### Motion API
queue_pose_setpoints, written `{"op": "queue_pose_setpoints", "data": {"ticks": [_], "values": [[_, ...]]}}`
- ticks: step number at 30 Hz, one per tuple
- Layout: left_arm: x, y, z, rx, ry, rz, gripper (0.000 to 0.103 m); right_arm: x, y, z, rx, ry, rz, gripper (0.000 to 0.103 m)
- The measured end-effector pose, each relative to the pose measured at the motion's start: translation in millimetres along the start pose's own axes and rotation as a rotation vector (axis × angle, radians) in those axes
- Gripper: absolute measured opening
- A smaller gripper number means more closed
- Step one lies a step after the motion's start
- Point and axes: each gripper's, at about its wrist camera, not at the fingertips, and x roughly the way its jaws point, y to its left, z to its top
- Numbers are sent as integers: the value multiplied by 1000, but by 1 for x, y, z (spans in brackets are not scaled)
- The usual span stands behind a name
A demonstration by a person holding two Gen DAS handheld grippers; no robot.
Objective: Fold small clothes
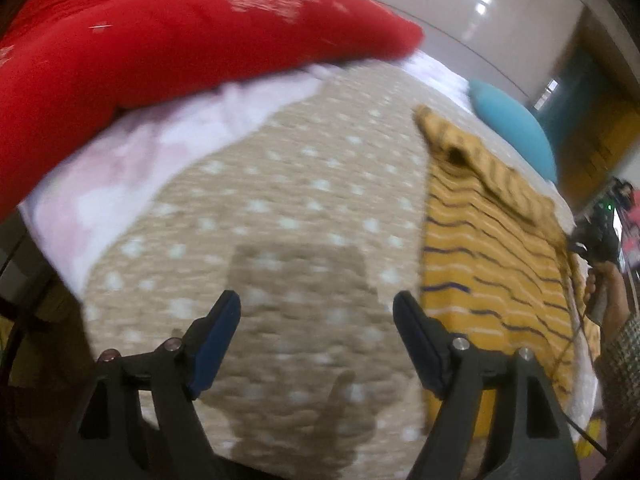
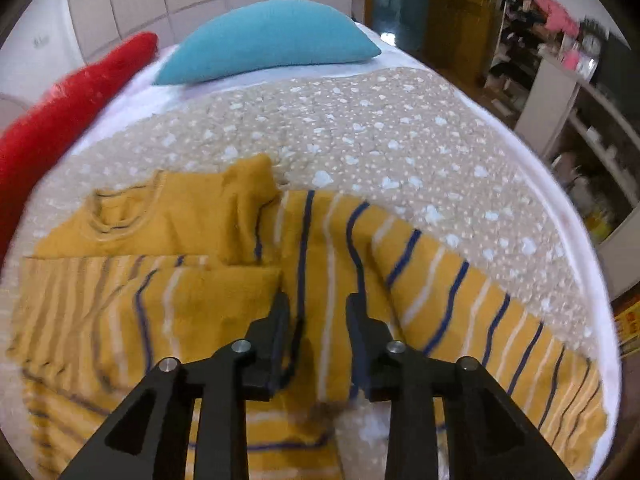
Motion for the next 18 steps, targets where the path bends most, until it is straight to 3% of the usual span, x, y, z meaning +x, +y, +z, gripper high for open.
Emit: {"op": "queue_pose_setpoints", "data": {"ticks": [2,5,8,11,13,14,15,16,18], "values": [[7,-16,-3,34,22,-35,78,-15,-2,-10,5,10,91,32],[18,-35,-9,81,53,-78,78,-36,-13,-38,-4,55,228,44],[31,-53,-17,112,91,-119,78,-48,-27,-75,-18,144,344,50],[36,-69,-26,153,87,-100,78,-63,-30,-120,-91,193,348,50],[40,-80,-31,193,91,-53,62,-71,-25,-154,-162,191,313,46],[42,-85,-33,221,105,1,30,-74,-21,-168,-200,184,292,37],[42,-87,-34,226,125,-8,19,-77,-18,-185,-238,179,283,12],[39,-85,-34,215,132,-12,17,-78,-20,-192,-236,173,288,7],[30,-82,-33,200,136,-5,14,-85,-34,-204,-177,141,307,7]]}}
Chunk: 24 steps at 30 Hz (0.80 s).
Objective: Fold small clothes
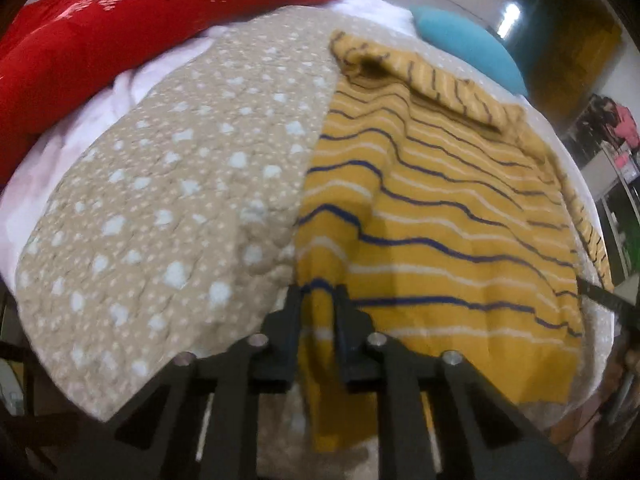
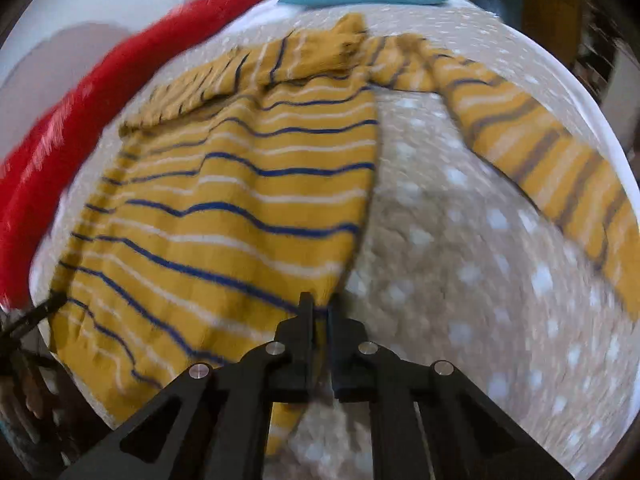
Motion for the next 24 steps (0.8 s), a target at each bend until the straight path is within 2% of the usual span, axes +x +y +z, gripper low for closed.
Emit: {"op": "queue_pose_setpoints", "data": {"ticks": [2,4,8,9,10,11,12,13,15,17,20,21,22,23,24], "values": [[-11,7,-6,-19,-5,7,14,-11,-18,-12,79,-31,0,7],[-22,13,-11,-36,-23,6,14,-25,-40,-23,135,-75,-41,6],[-40,25,-18,-64,-65,24,16,-68,-86,-49,249,-235,-88,8],[-45,27,-17,-68,-73,21,23,-77,-95,-54,245,-269,-121,13],[-48,27,-17,-69,-82,19,29,-82,-102,-53,228,-283,-168,27],[-51,25,-16,-68,-93,18,41,-86,-107,-54,202,-286,-217,36],[-52,22,-15,-65,-102,17,45,-88,-112,-55,170,-292,-265,50],[-54,18,-15,-58,-110,12,46,-89,-116,-56,148,-302,-302,55],[-53,7,-15,-37,-110,-2,48,-87,-128,-53,137,-297,-360,56],[-50,-6,-16,-4,-101,-6,51,-81,-136,-43,130,-287,-378,56],[-45,-26,-18,52,-88,0,52,-63,-135,-28,34,-271,-518,56],[-44,-32,-18,68,-83,0,52,-53,-135,-23,-6,-260,-551,49],[-43,-35,-19,75,-80,0,52,-47,-136,-19,-23,-246,-558,12],[-43,-38,-19,80,-75,0,53,-46,-140,-14,-22,-232,-542,3],[-43,-39,-18,83,-72,1,53,-50,-148,-6,3,-232,-517,3]]}}
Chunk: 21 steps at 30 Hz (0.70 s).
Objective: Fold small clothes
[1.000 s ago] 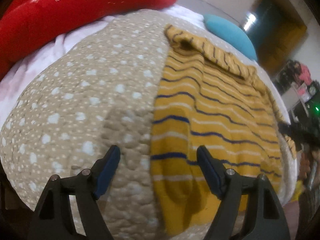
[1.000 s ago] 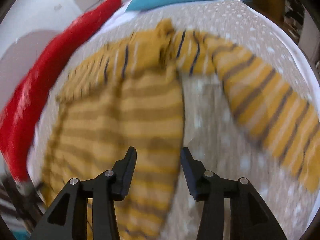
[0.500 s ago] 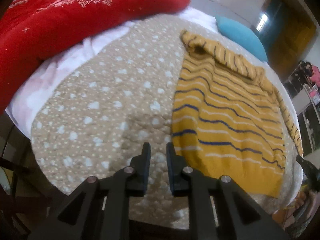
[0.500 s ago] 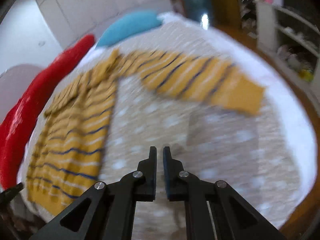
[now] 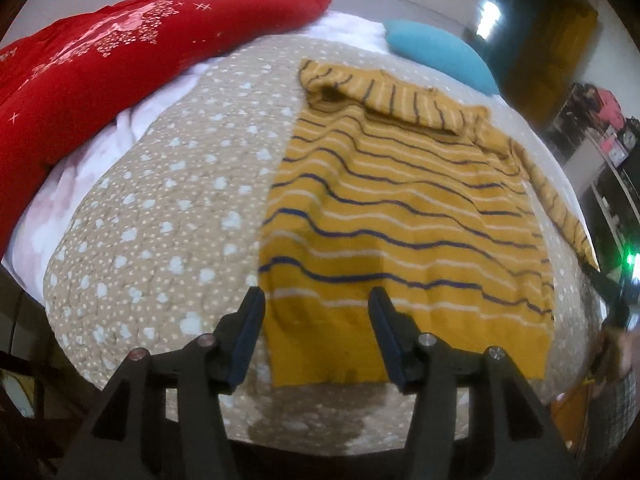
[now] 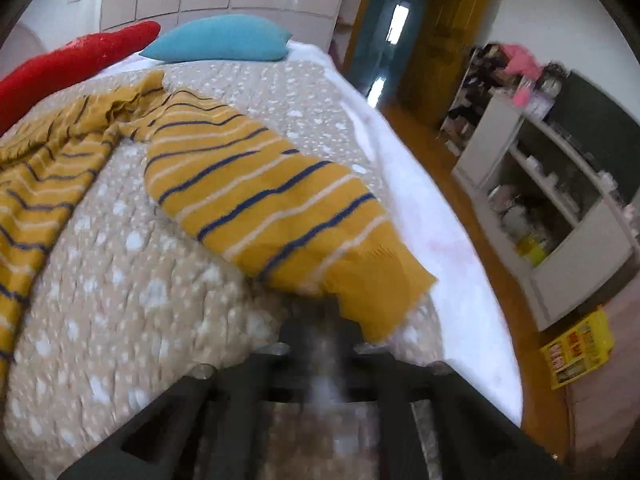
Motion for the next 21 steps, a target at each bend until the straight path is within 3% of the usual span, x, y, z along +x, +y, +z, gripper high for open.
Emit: {"op": "queue_pose_setpoints", "data": {"ticks": [3,6,8,11,16,21], "values": [[-3,-2,2,4,-5,6,54,-15,-49,28,178,-83,10,3],[-3,-1,6,-10,-12,5,58,-19,-99,44,344,-108,-5,4],[0,-1,6,-19,-5,-3,59,-11,-125,46,417,-79,-53,12],[5,-5,5,-12,11,-14,59,-2,-160,42,514,-47,-38,23],[15,-9,6,-6,33,-19,60,-7,-180,12,619,-37,128,39],[24,-18,8,0,61,-34,61,16,-171,-14,790,0,397,41]]}}
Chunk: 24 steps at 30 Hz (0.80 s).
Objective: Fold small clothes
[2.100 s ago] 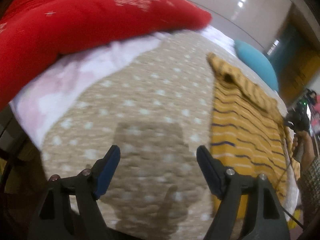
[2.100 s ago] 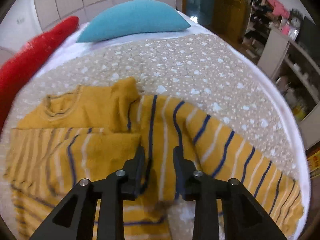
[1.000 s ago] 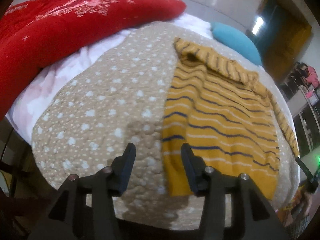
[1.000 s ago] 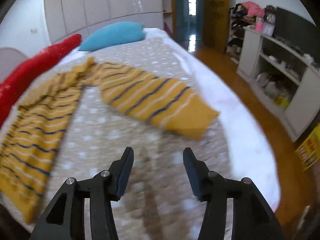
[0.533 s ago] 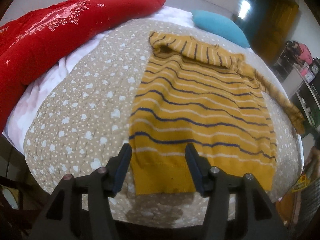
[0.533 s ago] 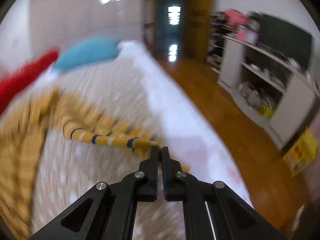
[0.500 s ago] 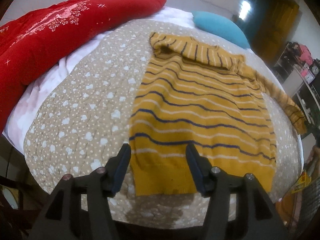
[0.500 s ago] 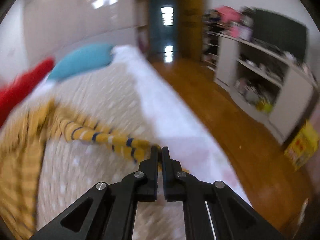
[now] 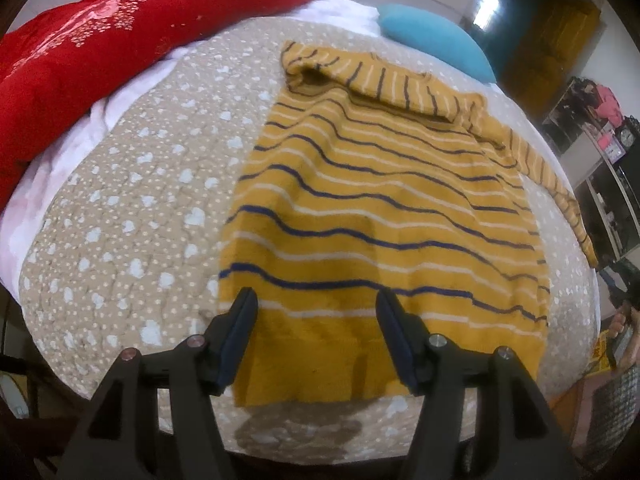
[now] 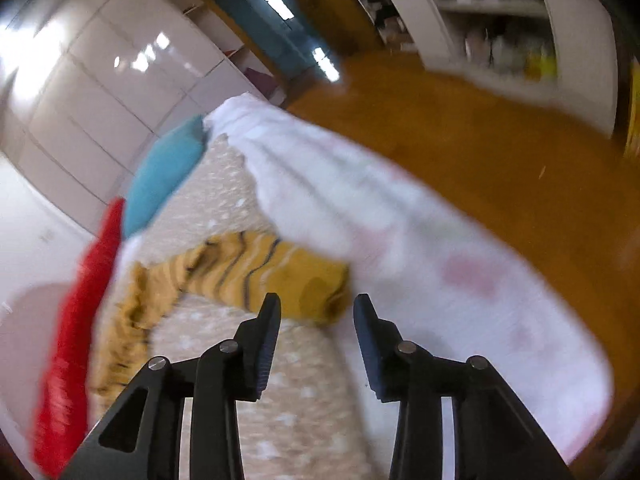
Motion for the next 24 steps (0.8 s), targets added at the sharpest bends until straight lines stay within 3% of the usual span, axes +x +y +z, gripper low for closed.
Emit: {"op": "queue_pose_setpoints", "data": {"ticks": [2,6,9,10,11,12,13,16,21,24], "values": [[0,-6,0,14,4,1,61,10,4,2,25,-10,16,42],[-4,-10,0,27,1,9,61,39,35,25,-133,-20,-73,66],[-5,-10,0,17,-1,14,63,75,55,33,-308,23,-238,66],[-5,-9,0,15,-1,16,63,84,57,31,-330,52,-250,66],[-5,-9,-1,14,1,18,64,88,57,28,-331,73,-237,63],[-5,-9,-1,12,2,21,64,90,61,24,-344,87,-214,38],[-4,-8,0,8,5,25,64,85,63,18,-360,84,-208,5],[1,-6,3,-7,19,23,64,77,81,18,-441,97,-219,3],[-2,-14,6,2,-5,0,64,3,126,52,-549,-143,-230,3],[-1,-16,5,5,-6,-14,64,-25,137,35,-594,-189,-191,4]]}}
